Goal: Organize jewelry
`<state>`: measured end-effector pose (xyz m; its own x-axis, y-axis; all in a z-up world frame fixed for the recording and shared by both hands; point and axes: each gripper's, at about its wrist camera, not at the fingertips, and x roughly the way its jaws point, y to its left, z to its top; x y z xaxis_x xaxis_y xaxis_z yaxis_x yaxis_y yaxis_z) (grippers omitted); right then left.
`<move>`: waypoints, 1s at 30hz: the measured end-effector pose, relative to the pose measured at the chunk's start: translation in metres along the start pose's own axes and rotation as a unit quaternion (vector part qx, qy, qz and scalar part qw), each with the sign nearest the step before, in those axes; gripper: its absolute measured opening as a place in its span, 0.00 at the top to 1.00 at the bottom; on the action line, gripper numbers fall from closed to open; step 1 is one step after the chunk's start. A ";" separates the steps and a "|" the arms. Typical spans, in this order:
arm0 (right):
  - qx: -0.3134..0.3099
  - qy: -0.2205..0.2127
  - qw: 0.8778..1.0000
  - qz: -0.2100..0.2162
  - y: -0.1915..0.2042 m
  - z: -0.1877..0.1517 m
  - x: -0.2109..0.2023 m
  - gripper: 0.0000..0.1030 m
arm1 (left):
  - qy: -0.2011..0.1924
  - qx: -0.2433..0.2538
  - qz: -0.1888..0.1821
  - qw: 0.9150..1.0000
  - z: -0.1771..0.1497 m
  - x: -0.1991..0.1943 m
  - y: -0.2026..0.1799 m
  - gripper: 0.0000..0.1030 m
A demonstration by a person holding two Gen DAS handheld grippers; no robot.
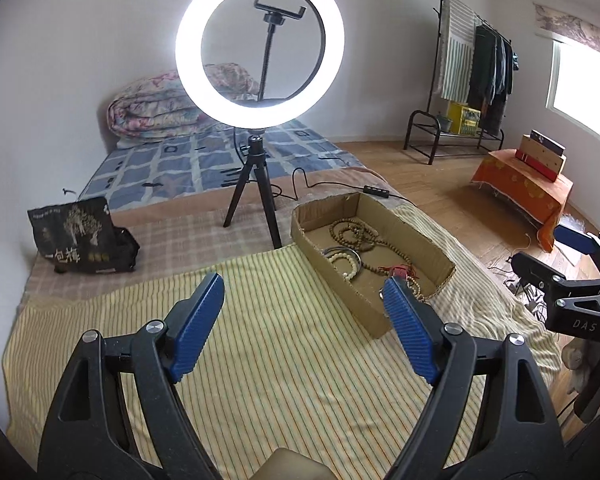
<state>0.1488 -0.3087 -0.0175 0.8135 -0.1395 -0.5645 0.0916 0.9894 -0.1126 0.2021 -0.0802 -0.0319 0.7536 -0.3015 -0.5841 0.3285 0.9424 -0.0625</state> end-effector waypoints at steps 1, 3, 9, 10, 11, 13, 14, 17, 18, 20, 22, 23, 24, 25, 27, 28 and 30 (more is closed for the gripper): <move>0.000 -0.002 1.000 0.000 0.001 0.000 -0.001 0.00 | 0.000 -0.005 0.000 1.000 -0.002 -0.001 0.001 0.18; 0.000 -0.005 1.000 0.000 0.003 -0.001 -0.002 0.00 | 0.000 -0.010 -0.001 1.000 -0.004 -0.004 0.003 0.18; -0.002 -0.012 1.000 0.000 0.008 -0.007 -0.003 0.00 | -0.012 0.019 0.003 1.000 -0.010 -0.014 -0.007 0.18; -0.002 -0.011 1.000 0.004 0.009 -0.007 -0.003 0.00 | -0.014 0.021 0.001 1.000 -0.011 -0.016 -0.008 0.18; -0.002 -0.011 1.000 0.006 0.009 -0.008 -0.003 0.00 | -0.016 0.023 0.001 1.000 -0.011 -0.018 -0.010 0.18; 0.004 -0.012 1.000 0.008 0.009 -0.008 -0.004 0.00 | -0.018 0.024 0.003 1.000 -0.012 -0.020 -0.012 0.18; 0.006 -0.013 1.000 0.009 0.008 -0.009 -0.004 0.00 | -0.019 0.024 0.005 1.000 -0.012 -0.021 -0.013 0.18; 0.012 -0.019 1.000 0.004 0.005 -0.008 -0.007 0.00 | -0.026 0.021 0.012 0.999 -0.015 -0.025 -0.014 0.00; 0.013 -0.022 1.000 0.001 0.004 -0.008 -0.007 0.00 | -0.031 0.019 0.013 0.999 -0.016 -0.027 -0.014 0.00; 0.014 -0.023 1.000 -0.001 0.003 -0.008 -0.008 0.00 | -0.037 0.017 0.013 0.999 -0.017 -0.028 -0.014 0.00; 0.015 -0.022 1.000 0.000 0.001 -0.008 -0.007 0.00 | -0.037 0.019 0.015 0.999 -0.017 -0.029 -0.016 0.00; 0.016 -0.021 1.000 0.001 0.001 -0.009 -0.006 0.00 | -0.036 0.022 0.021 0.999 -0.017 -0.028 -0.017 0.00; 0.017 -0.019 1.000 0.002 0.001 -0.009 -0.005 0.00 | -0.036 0.026 0.028 0.999 -0.018 -0.027 -0.019 0.00; 0.017 -0.017 1.000 0.003 0.001 -0.009 -0.005 0.00 | -0.035 0.030 0.032 0.998 -0.019 -0.026 -0.020 0.00; 0.017 -0.016 1.000 0.002 0.000 -0.010 -0.003 0.00 | -0.032 0.039 0.037 0.998 -0.020 -0.024 -0.023 0.00; 0.018 -0.015 1.000 0.002 0.000 -0.010 -0.003 0.00 | -0.029 0.043 0.038 0.998 -0.020 -0.023 -0.025 0.00; 0.019 -0.015 1.000 0.002 0.000 -0.010 -0.002 0.00 | -0.029 0.045 0.036 0.998 -0.021 -0.022 -0.025 0.00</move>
<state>0.1418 -0.3085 -0.0247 0.8307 -0.1351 -0.5400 0.1092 0.9908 -0.0798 0.1653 -0.0937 -0.0349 0.8077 -0.2431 -0.5371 0.3199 0.9460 0.0529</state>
